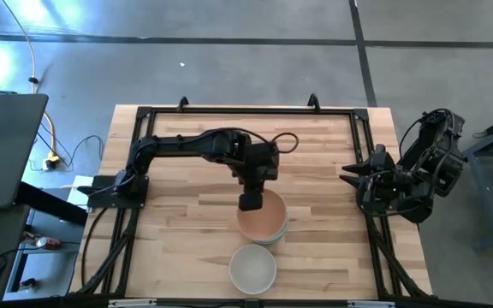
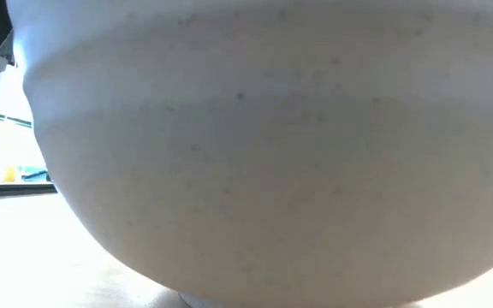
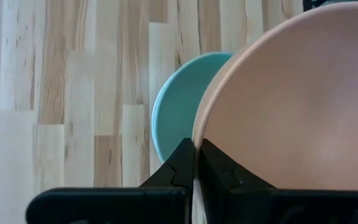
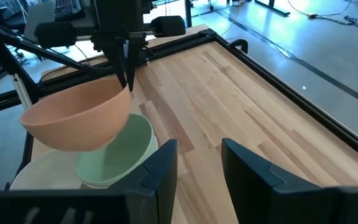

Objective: Nest bowls inside each other
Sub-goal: Stack the light orange bowl on top of the light blue bowl

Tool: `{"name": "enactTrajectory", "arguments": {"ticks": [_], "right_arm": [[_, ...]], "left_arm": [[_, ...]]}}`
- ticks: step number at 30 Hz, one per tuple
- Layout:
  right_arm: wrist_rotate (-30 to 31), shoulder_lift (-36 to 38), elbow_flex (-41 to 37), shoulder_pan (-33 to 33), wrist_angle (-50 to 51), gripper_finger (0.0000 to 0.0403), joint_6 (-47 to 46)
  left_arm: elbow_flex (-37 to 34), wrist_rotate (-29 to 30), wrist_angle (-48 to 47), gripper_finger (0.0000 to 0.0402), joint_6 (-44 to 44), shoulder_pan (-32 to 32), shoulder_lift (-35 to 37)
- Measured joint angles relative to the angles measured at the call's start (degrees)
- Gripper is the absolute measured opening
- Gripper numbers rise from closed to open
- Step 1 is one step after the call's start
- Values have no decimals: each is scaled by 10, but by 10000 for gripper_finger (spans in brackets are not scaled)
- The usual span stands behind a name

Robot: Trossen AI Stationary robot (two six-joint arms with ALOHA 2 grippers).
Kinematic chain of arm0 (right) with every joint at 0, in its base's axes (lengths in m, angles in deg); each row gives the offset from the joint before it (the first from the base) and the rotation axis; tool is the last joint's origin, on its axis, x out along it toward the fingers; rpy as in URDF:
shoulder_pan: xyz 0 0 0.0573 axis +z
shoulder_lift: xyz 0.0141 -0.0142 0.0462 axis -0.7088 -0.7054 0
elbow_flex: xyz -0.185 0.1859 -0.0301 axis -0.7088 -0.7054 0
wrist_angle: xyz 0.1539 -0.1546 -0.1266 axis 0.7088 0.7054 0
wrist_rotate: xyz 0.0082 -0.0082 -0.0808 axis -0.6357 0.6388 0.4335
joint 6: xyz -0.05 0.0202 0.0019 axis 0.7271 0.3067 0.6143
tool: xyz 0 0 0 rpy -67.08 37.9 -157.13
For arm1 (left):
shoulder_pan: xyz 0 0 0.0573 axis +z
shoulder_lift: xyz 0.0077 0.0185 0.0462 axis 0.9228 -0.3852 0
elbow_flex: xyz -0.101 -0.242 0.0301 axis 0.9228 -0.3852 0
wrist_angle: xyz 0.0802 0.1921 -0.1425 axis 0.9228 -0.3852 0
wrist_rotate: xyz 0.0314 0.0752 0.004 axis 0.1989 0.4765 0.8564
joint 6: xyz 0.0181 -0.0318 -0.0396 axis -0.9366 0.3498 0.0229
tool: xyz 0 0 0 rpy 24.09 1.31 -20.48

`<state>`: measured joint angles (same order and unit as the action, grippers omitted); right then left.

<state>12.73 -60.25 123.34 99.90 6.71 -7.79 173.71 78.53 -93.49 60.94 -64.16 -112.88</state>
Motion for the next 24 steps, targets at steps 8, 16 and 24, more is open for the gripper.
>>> {"name": "enactTrajectory", "arguments": {"ticks": [8,16,24], "right_arm": [[1,0,0,0,0,119,-2],[1,0,0,0,0,119,-2],[1,0,0,0,0,119,-2]], "left_arm": [[0,-9,5,0,-4,-3,-29],[0,-17,15,0,-4,-8,-46],[0,24,16,0,-1,-4,-46]]}}
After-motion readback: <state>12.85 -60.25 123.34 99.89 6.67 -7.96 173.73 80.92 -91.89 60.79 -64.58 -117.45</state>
